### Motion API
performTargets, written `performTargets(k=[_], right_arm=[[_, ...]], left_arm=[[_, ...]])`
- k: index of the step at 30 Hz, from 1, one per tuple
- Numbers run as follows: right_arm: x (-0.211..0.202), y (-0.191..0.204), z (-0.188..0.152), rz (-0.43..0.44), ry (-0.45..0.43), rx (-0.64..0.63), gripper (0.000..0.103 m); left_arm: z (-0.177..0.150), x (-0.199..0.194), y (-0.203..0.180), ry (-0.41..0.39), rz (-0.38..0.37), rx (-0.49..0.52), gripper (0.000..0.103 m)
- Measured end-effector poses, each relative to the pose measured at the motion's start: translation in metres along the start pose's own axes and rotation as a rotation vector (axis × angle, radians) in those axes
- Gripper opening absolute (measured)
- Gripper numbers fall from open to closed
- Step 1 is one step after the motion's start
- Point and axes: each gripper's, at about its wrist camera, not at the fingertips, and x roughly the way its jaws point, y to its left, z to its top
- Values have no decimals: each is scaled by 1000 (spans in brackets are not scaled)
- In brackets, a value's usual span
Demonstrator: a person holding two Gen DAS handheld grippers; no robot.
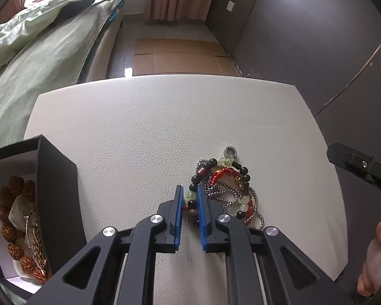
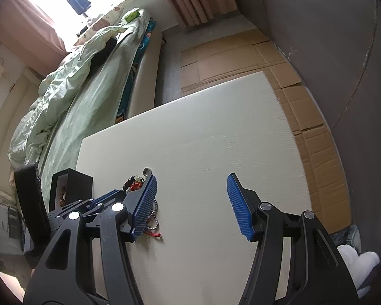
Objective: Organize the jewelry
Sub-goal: 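Move both grippers back to the red-string jewelry tangle on the table, then grasp a bead bracelet with the left gripper while the right gripper grasps a red bead bracelet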
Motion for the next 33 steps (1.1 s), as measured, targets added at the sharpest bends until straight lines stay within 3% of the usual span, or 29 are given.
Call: performTargets(k=[5, 10, 18, 26, 33], right_arm=[[4, 9, 0, 3, 8, -20, 59], [9, 14, -2, -3, 18, -30, 59], [16, 18, -1, -17, 27, -47, 59], [33, 40, -4, 32, 63, -107, 34], [53, 62, -10, 33, 113, -165, 34]], left_arm=[[-5, 2, -16, -29, 74, 80, 6], [-1, -4, -3, -35, 1, -3, 5], [14, -56, 24, -148, -126, -92, 5], [19, -87, 46, -209, -169, -151, 5], [18, -97, 61, -223, -191, -184, 5]])
